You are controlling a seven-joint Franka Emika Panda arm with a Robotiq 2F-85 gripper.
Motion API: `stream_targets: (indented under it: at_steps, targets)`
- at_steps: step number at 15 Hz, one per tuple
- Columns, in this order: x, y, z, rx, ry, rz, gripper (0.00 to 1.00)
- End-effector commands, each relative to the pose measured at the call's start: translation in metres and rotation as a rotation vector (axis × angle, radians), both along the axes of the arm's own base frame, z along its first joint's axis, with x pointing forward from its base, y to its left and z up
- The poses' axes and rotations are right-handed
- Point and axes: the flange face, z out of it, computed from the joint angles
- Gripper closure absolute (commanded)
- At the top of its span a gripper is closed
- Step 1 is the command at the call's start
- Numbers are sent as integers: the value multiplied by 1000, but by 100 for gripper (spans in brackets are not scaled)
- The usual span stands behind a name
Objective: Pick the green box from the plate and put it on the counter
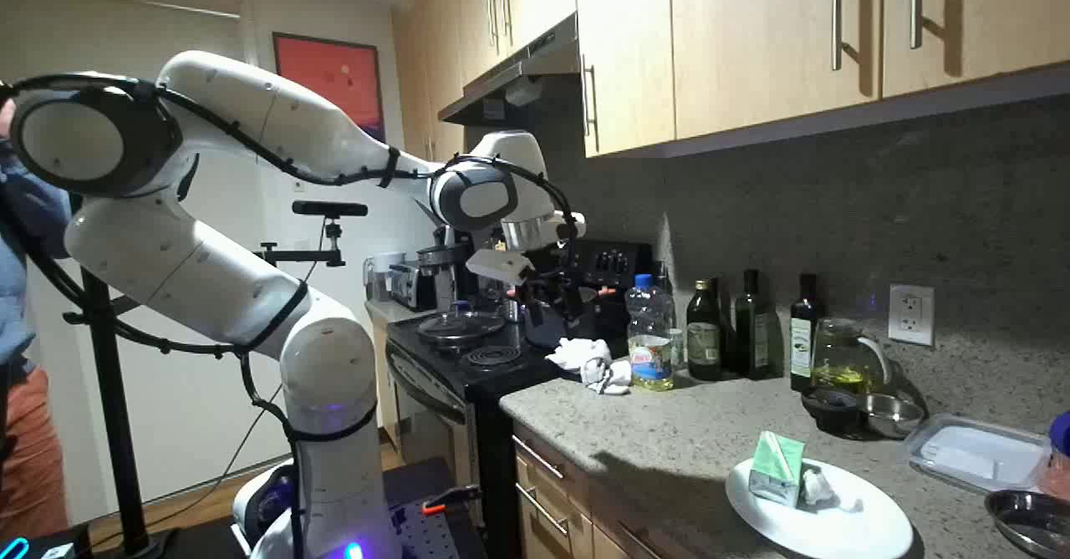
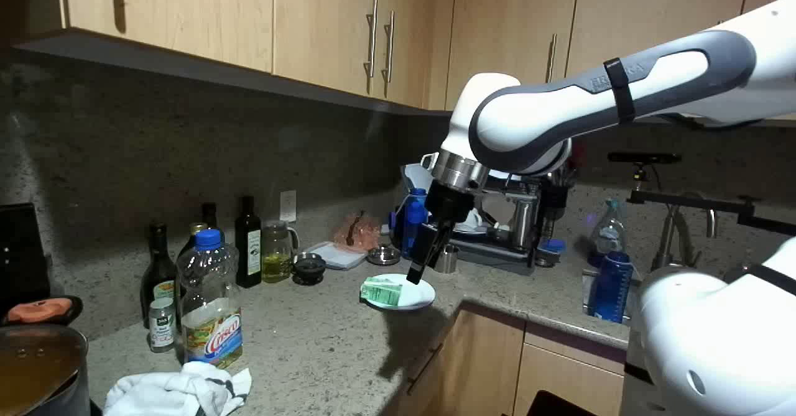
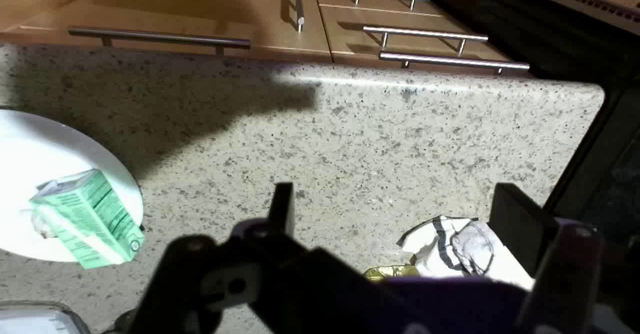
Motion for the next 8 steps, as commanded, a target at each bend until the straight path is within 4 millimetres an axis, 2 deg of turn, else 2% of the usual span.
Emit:
stream_targets:
  at_steps: [1,5,8]
  targets:
    - [0,0,0,0,2,0,0]
    - [4,-1,2,-8,-5,-58,0]
    - [18,-9,2,-1,-7,-119,0]
